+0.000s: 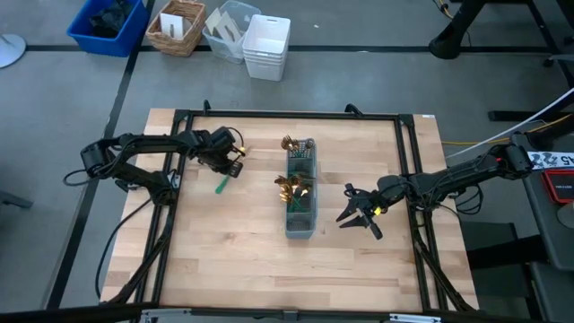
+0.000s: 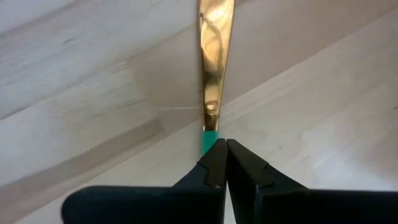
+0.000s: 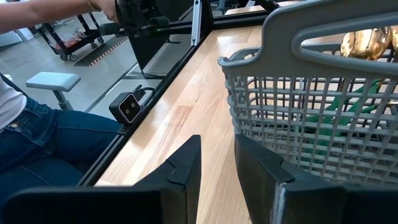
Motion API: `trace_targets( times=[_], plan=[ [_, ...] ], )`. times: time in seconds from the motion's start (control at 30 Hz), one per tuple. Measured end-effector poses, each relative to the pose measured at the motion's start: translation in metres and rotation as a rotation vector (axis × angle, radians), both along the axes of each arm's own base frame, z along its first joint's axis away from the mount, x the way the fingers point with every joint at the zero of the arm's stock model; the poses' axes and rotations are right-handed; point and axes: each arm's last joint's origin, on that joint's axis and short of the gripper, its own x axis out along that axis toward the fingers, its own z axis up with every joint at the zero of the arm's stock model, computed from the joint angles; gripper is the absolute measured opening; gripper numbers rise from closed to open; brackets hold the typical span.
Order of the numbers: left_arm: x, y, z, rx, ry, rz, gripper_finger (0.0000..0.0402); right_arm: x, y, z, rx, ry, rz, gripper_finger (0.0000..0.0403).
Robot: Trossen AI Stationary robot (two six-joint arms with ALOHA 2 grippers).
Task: Sort silverware
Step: Put the green knife into the utensil rack
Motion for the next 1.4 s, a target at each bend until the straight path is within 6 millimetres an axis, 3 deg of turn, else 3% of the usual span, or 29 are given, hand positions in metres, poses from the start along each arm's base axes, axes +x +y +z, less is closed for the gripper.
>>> trace_targets(
  times=[0.3, 0.47, 0.67, 0.9, 1.4],
  plan=[
    [0.001, -0.002, 0.0, 0.007, 0.007, -0.013, 0.0006, 0.0, 0.0, 0.0, 0.0, 0.0, 0.0, 0.0099],
    [0.008, -0.006, 0.002, 0.095, -0.006, -0.15, 0.0011, 0.0, 0.0, 0.0, 0.0, 0.0, 0.0, 0.0099],
    [0.014, -0.01, 0.003, 0.222, 0.018, -0.208, 0.0072, 0.0, 0.0, 0.0, 0.0, -0.001, 0.0, 0.0099],
    [0.015, -0.014, 0.001, 0.236, 0.063, -0.235, 0.013, 0.0, 0.0, 0.0, 0.0, -0.001, 0.0, 0.0099],
    [0.023, -0.019, -0.019, 0.266, 0.201, -0.244, 0.0097, 0.0, 0.0, 0.0, 0.001, -0.003, 0.0, 0.0099]
  ],
)
